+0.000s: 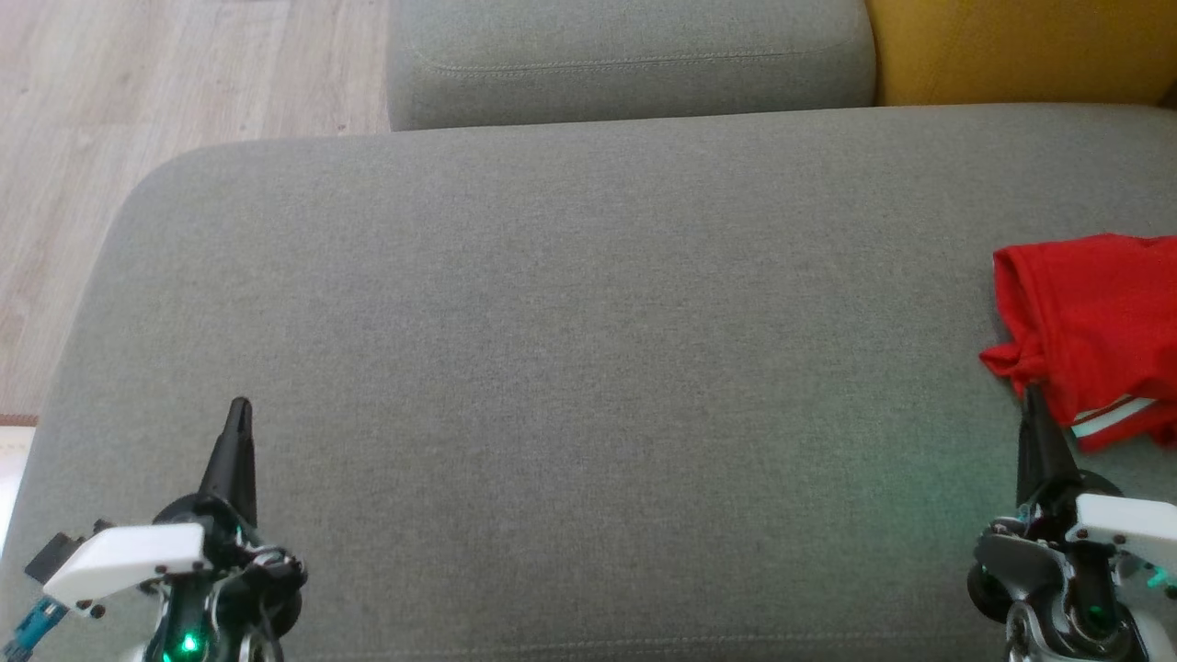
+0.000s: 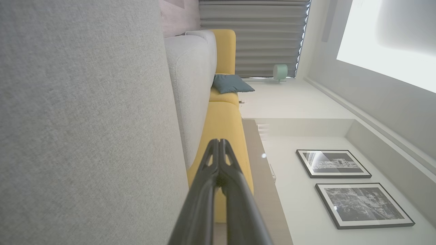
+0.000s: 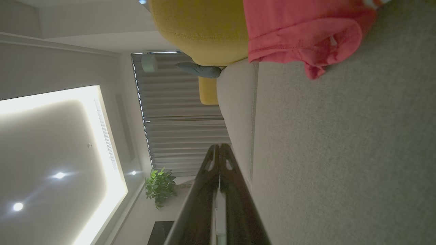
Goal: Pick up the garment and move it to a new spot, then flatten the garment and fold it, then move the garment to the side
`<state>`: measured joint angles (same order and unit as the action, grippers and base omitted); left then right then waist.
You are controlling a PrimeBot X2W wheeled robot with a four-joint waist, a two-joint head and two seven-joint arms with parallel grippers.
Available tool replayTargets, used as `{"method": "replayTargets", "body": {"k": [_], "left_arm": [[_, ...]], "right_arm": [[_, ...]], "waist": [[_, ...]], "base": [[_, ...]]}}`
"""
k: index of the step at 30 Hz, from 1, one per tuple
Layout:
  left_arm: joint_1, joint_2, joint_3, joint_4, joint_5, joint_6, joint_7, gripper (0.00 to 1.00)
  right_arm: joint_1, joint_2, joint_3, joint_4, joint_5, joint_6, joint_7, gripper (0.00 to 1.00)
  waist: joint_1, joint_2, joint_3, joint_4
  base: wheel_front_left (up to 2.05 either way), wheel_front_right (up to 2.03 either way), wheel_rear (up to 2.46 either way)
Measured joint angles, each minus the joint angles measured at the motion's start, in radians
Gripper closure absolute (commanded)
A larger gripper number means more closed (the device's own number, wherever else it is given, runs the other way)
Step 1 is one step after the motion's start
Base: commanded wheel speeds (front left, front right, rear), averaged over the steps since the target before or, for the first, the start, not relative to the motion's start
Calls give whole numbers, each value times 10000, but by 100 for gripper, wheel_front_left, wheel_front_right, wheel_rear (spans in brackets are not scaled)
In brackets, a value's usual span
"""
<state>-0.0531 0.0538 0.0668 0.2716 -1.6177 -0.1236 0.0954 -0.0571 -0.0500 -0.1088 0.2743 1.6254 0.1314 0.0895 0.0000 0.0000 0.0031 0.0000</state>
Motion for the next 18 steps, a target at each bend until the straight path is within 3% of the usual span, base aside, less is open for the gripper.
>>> {"method": "replayTargets", "body": {"k": [18], "left_arm": [[0,-23,44,8,0,0,12,100]], "right_arm": [[0,2,-36,6,-2,0,33,100]], "waist": [[0,0,0,0]], "base": [[0,0,0]]}}
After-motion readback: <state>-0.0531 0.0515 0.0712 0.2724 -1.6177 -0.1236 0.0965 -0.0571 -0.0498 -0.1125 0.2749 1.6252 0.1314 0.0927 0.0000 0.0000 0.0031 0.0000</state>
